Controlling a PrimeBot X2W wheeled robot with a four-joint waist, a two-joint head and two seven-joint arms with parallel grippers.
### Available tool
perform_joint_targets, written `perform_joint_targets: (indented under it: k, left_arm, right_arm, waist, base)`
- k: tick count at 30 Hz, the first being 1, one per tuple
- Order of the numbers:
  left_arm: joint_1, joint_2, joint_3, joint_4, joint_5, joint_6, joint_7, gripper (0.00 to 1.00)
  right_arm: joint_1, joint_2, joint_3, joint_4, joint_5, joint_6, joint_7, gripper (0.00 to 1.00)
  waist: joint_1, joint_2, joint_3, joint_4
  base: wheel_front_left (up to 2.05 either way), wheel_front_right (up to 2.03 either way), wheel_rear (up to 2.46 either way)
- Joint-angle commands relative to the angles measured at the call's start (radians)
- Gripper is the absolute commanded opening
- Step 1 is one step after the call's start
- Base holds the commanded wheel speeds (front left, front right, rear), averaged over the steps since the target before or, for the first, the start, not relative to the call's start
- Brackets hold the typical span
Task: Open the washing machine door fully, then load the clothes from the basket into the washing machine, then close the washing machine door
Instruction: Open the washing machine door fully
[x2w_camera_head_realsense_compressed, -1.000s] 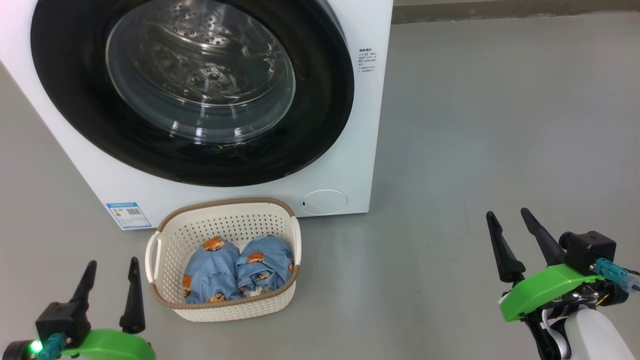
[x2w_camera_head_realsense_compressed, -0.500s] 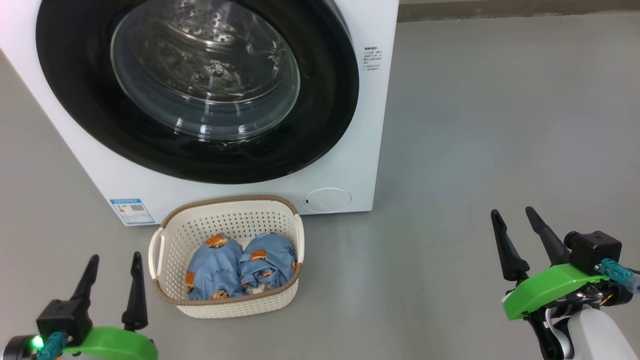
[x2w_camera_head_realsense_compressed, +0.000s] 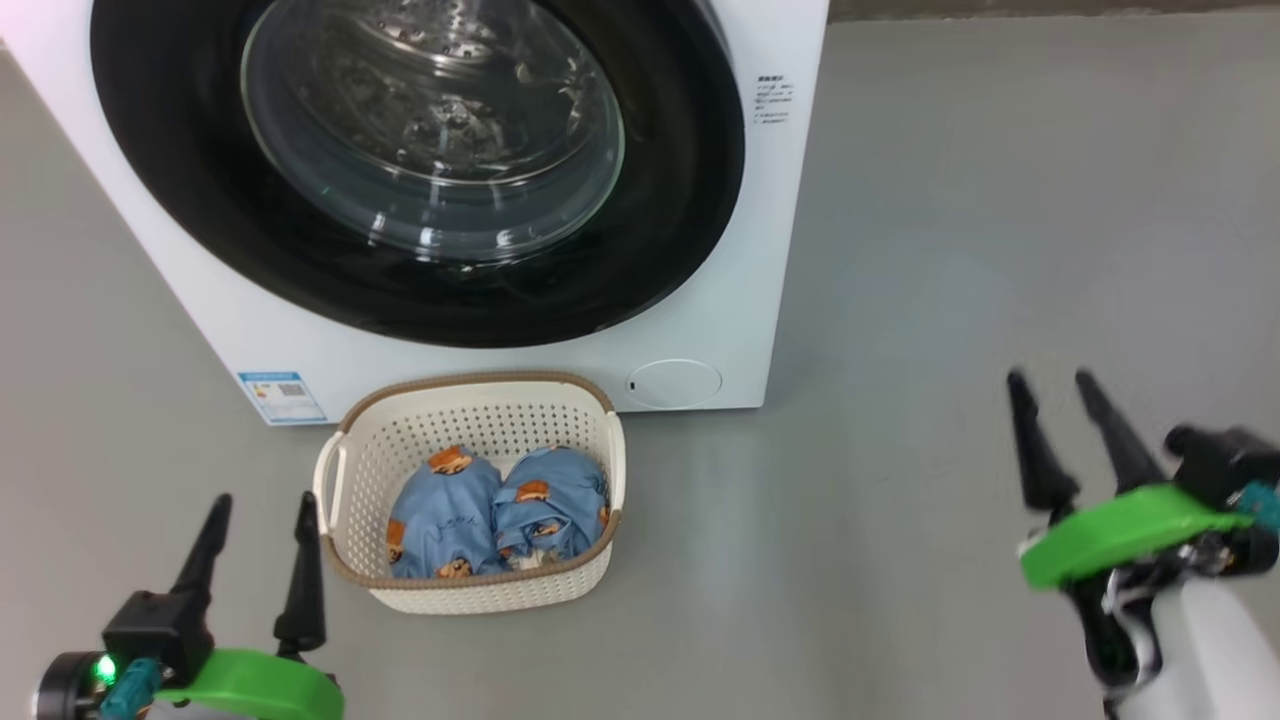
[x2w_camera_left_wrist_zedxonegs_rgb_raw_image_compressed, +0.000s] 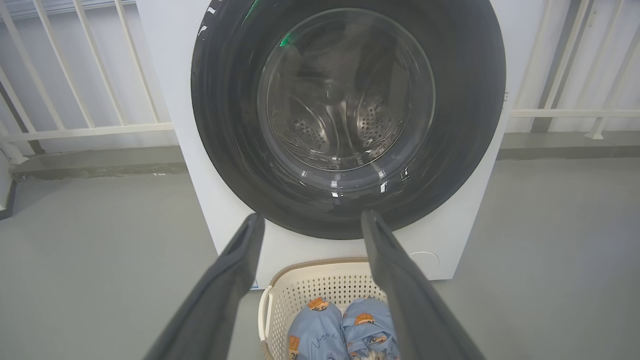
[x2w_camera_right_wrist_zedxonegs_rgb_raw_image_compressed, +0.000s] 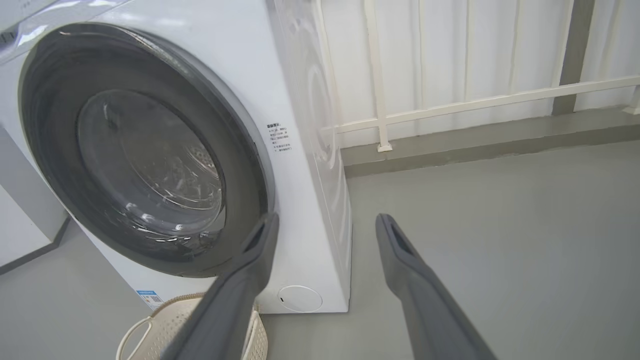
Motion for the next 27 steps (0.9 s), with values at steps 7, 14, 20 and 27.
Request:
perform_joint_targets:
  k: [7, 14, 20, 27]
  left_arm:
    - [-0.020, 0.004, -0.005, -0.016, 0.015, -0.019, -0.010, 1.00]
    - [-0.040, -0.004, -0.021, -0.004, 0.014, -0.027, -0.010, 1.00]
    - [-0.058, -0.008, -0.026, 0.001, 0.013, -0.031, -0.010, 1.00]
    - [-0.088, -0.015, -0.040, 0.005, 0.010, -0.035, -0.010, 1.00]
  right_arm:
    - [-0.186, 0.005, -0.042, -0.053, 0.149, 0.002, 0.011, 1.00]
    - [-0.329, 0.010, -0.109, -0.055, 0.260, 0.002, 0.042, 1.00]
    - [-0.425, 0.033, -0.194, -0.026, 0.362, 0.002, 0.072, 1.00]
    - [-0.547, 0.078, -0.385, 0.084, 0.559, 0.002, 0.122, 0.04]
  waist:
    - [0.0000, -0.0001, 0.039, 0.047]
    - [0.0000, -0.0001, 0.071, 0.085]
    - [0.0000, -0.0001, 0.102, 0.107]
    - [0.0000, -0.0001, 0.149, 0.140]
  base:
    - [0.00, 0.00, 0.00]
    - [0.00, 0.00, 0.00]
    - [0.00, 0.00, 0.00]
    - [0.00, 0.00, 0.00]
